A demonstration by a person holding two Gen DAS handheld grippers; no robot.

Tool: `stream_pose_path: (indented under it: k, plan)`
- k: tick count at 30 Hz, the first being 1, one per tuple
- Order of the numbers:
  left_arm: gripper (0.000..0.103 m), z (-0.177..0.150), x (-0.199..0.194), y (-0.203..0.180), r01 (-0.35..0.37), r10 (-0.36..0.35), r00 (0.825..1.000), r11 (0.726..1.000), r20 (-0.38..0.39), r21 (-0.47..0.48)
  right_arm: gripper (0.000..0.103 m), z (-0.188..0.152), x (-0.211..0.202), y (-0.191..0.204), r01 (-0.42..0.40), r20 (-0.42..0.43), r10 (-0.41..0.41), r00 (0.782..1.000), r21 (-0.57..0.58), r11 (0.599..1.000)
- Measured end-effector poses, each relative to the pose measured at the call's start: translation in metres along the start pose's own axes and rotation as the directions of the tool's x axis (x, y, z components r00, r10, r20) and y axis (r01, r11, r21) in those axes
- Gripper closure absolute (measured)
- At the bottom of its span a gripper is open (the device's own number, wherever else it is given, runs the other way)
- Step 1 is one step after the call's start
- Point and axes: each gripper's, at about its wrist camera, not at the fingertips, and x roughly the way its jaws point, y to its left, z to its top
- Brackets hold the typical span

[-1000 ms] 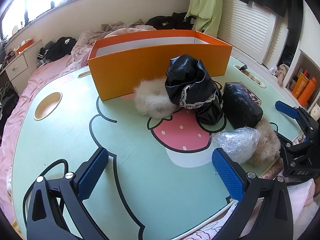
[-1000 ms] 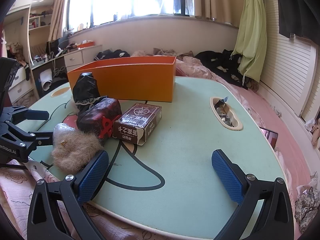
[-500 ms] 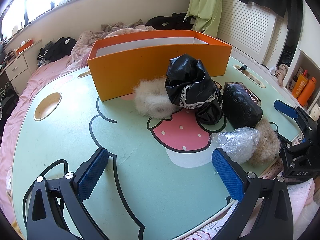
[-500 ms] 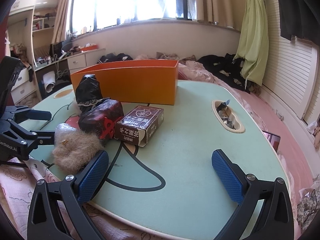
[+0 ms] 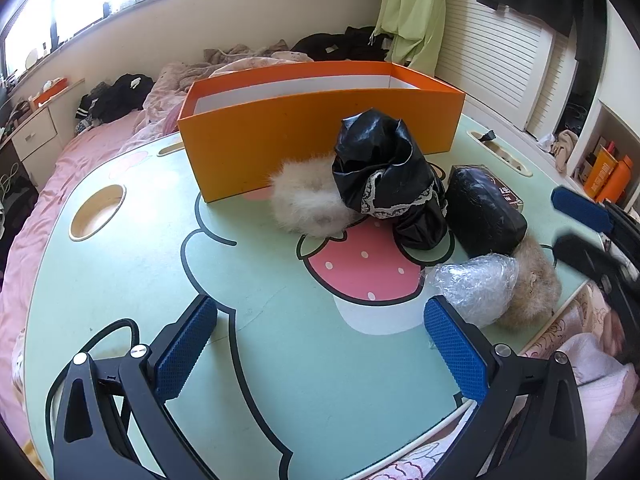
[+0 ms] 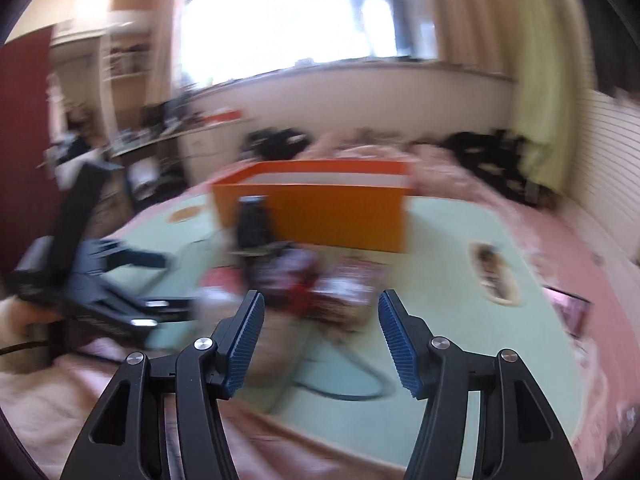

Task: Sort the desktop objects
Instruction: 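Grasp the brown pompom with the right gripper while the left grasps the plastic-wrapped bundle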

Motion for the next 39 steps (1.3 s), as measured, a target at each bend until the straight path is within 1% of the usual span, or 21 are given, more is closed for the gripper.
stream_pose_path:
  k: [1,3,5,6,10,14,16,18,20,22,23,24,25,26,27,28,29,30,33,35,39]
  plan:
    - [0.000,0.000,0.000,0.000,0.000,0.000,1.000,1.000,0.000,0.000,0.043,0.000,0.006,0.005,-0.030,-0.018,0.030,0.999,-0.019,0.999]
    - [0.000,0.000,0.000,0.000,-0.001,0.001,1.000,1.000,0.000,-0.001,0.043,-0.003,0.021,0.010,-0.047,-0.079,0.044,0.996,-0.039,0.998]
    - [0.000,0.000,0.001,0.001,-0.003,0.003,1.000,1.000,-0.001,-0.004,0.046,-0.004,0.036,0.007,-0.065,-0.138,0.062,0.988,-0.015,0.998]
    - [0.000,0.000,0.001,0.001,-0.003,0.003,1.000,1.000,-0.001,-0.004,0.061,-0.004,0.040,0.004,-0.071,-0.147,0.071,0.987,0.004,0.997]
    - [0.000,0.000,0.001,0.002,-0.006,0.006,1.000,1.000,-0.002,-0.007,0.062,-0.006,0.040,-0.011,-0.063,-0.116,0.069,0.991,0.060,0.996]
    - [0.000,-0.002,-0.004,0.007,-0.026,0.026,1.000,0.999,0.001,-0.032,0.062,-0.010,0.027,-0.026,-0.018,-0.030,0.022,0.999,0.121,0.992]
    - [0.000,0.000,-0.012,0.007,-0.025,0.027,0.999,0.999,0.031,-0.040,0.062,-0.014,0.017,-0.037,0.017,0.005,-0.018,1.000,0.176,0.984]
    - [0.000,0.004,-0.026,0.003,0.012,-0.009,0.997,1.000,0.082,-0.028,0.062,-0.019,0.010,-0.041,0.041,0.002,-0.043,0.999,0.221,0.974]
    - [0.001,0.009,-0.036,-0.006,0.100,-0.099,0.990,0.995,0.096,-0.008,0.062,-0.020,0.014,-0.046,0.035,-0.012,-0.032,0.999,0.248,0.968]
    - [0.007,0.015,-0.037,-0.020,0.187,-0.189,0.980,0.982,0.068,0.025,0.062,-0.020,0.014,-0.045,0.032,-0.015,-0.030,0.999,0.252,0.967]
    - [0.016,0.017,-0.033,-0.028,0.199,-0.201,0.979,0.979,0.041,0.046,0.062,-0.020,0.014,-0.045,0.035,-0.014,-0.032,0.999,0.249,0.968]
    - [0.029,0.018,-0.029,-0.034,0.201,-0.202,0.979,0.978,0.013,0.062,0.062,-0.019,0.013,-0.044,0.036,-0.012,-0.034,0.999,0.245,0.969]
    - [0.036,0.020,-0.022,-0.038,0.204,-0.203,0.979,0.976,-0.019,0.076,0.062,-0.020,0.011,-0.045,0.038,-0.012,-0.036,0.999,0.241,0.970]
    - [0.050,0.020,-0.013,-0.044,0.206,-0.201,0.977,0.975,-0.066,0.088,0.061,-0.022,0.011,-0.044,0.039,-0.013,-0.037,0.999,0.239,0.970]
    - [0.059,0.021,-0.006,-0.048,0.209,-0.200,0.975,0.973,-0.098,0.094,0.061,-0.022,0.012,-0.044,0.040,-0.014,-0.038,0.999,0.237,0.971]
    - [0.059,0.020,-0.001,-0.051,0.214,-0.201,0.972,0.971,-0.121,0.104,0.061,-0.022,0.012,-0.045,0.040,-0.014,-0.038,0.999,0.236,0.971]
    - [0.060,0.021,0.001,-0.055,0.202,-0.187,0.976,0.970,-0.116,0.133,0.061,-0.024,0.011,-0.043,0.041,-0.014,-0.039,0.999,0.235,0.971]
    - [0.065,0.023,0.001,-0.057,0.192,-0.176,0.978,0.970,-0.114,0.147,0.061,-0.025,0.011,-0.043,0.040,-0.014,-0.038,0.999,0.235,0.971]
    - [0.068,0.022,-0.002,-0.061,0.177,-0.161,0.981,0.971,-0.107,0.163,0.061,-0.026,0.010,-0.042,0.041,-0.014,-0.039,0.999,0.234,0.971]
    - [0.068,0.019,-0.009,-0.059,0.178,-0.167,0.982,0.971,-0.083,0.159,0.061,-0.026,0.010,-0.042,0.044,-0.014,-0.042,0.999,0.231,0.972]
    - [0.068,0.020,-0.030,-0.041,0.182,-0.185,0.983,0.976,0.011,0.116,0.061,-0.023,0.009,-0.040,0.049,-0.018,-0.046,0.999,0.216,0.975]
